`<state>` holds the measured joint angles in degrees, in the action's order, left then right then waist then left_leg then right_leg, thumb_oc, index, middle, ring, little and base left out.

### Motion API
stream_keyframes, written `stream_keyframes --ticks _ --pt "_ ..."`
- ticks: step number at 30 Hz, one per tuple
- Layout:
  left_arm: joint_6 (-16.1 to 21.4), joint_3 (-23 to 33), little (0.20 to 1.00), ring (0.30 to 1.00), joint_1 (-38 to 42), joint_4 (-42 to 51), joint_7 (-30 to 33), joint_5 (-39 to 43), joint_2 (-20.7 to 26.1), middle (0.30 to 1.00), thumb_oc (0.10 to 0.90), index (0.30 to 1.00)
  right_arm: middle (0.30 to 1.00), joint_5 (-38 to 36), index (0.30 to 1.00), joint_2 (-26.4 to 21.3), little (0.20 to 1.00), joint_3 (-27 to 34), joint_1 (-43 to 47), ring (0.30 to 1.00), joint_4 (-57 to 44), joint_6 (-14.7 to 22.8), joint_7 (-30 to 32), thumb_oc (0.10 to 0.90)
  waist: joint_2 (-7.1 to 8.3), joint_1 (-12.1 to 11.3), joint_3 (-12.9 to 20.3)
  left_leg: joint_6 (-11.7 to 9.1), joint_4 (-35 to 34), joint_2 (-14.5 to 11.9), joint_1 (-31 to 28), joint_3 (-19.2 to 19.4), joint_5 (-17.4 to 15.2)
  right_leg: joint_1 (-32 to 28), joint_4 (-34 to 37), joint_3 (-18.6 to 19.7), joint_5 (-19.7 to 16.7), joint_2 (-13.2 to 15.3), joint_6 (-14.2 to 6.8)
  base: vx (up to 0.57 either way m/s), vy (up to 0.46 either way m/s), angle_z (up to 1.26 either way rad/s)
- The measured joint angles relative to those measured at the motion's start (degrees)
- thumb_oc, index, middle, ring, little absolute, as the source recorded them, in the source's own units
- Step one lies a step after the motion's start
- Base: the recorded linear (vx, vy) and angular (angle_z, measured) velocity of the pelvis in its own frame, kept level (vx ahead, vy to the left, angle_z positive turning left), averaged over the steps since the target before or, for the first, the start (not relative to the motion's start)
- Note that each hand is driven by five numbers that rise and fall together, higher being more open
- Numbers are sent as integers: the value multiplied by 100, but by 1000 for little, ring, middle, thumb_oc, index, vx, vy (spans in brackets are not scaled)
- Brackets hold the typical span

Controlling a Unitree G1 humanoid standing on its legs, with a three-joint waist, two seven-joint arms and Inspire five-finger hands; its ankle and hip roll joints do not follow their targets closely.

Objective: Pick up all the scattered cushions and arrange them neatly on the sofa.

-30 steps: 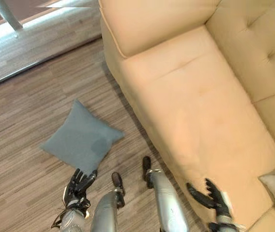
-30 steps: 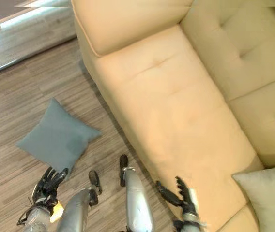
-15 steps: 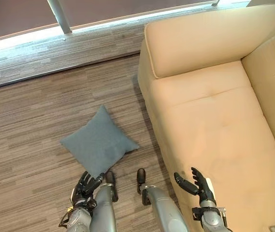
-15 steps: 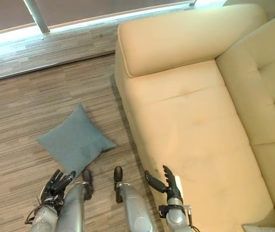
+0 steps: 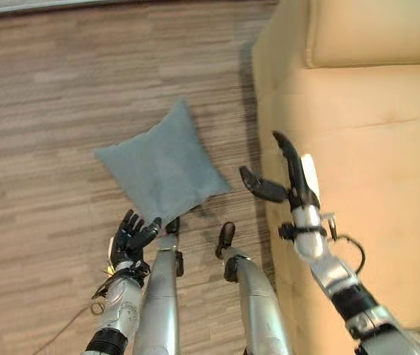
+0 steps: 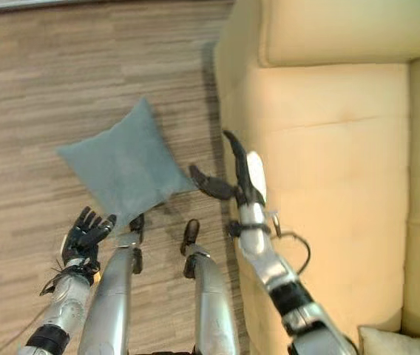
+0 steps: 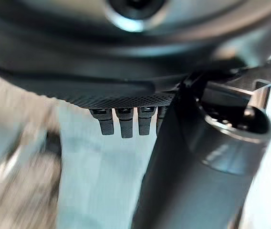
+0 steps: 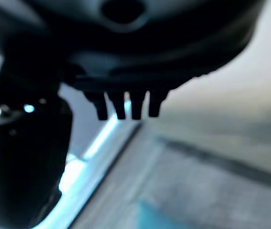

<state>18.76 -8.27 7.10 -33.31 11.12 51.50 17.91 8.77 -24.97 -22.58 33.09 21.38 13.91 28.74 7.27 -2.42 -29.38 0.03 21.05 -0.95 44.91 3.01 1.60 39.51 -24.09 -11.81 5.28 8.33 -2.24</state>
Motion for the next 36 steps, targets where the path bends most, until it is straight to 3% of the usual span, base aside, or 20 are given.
stream_keyframes --ticks 5,9,16,18,21,26,34,35,36 --pt "142 2 900 900 7 -59 -36 268 136 900 800 900 900 121 900 -126 900 -754 1572 900 1134 -234 118 800 -15 -236 -91 119 -34 71 402 -26 117 375 -39 -60 -55 64 -59 -22 -5 8" --pt "135 -501 900 900 192 -378 -135 561 118 900 800 900 900 99 900 -18 900 -1419 2618 900 2781 -465 131 800 -74 -323 -180 135 66 155 825 -33 131 863 -327 -27 56 176 -96 -8 -11 13" --pt "133 -745 900 900 853 -498 -355 1075 11 900 800 900 900 34 900 15 900 -1738 3239 900 4238 -750 -57 800 -219 -360 -216 161 584 337 1879 -60 149 2125 -1452 121 477 447 -60 24 -35 16" --pt "158 -754 900 900 1052 -840 -421 1147 -103 900 800 900 900 42 900 36 900 -2040 3495 900 5037 -762 -99 800 -362 -378 -198 152 1231 408 2310 -75 -73 2542 -2171 187 789 555 9 77 -63 21" --pt "147 -725 900 900 1132 -828 -380 1199 50 900 800 900 900 59 900 -153 900 -1848 3617 900 5211 -932 -95 800 -434 -437 -215 150 2009 436 3047 -73 -359 3293 -3063 283 1181 729 177 61 -31 20" --pt "153 -673 900 900 1566 -1427 -137 1362 -12 900 800 900 900 -75 900 -200 900 -1640 3697 900 5213 -1058 -91 800 -489 -459 -225 201 2873 409 3962 -7 -527 4291 -4052 501 1427 802 348 74 -36 5" --pt "148 -698 900 900 1876 -1633 -129 1354 -114 900 800 900 900 -558 900 -116 900 -1742 4089 900 5371 -1086 -295 800 -491 -477 -221 162 3084 442 4542 97 -497 5060 -4557 694 1519 879 507 45 -8 7" --pt "157 -676 900 900 1940 -1677 -124 1354 -113 900 800 900 853 -709 853 -139 853 -1745 4130 853 5333 -1072 -358 769 -494 -483 -219 160 3082 457 4581 97 -495 5110 -4585 692 1552 897 556 31 12 14" --pt "167 -676 900 900 1973 -1677 -139 1353 -113 900 800 900 853 -805 853 -136 853 -1755 4137 853 5277 -1073 -387 769 -494 -489 -219 158 3075 467 4595 96 -495 5130 -4593 691 1559 904 557 22 4 9"
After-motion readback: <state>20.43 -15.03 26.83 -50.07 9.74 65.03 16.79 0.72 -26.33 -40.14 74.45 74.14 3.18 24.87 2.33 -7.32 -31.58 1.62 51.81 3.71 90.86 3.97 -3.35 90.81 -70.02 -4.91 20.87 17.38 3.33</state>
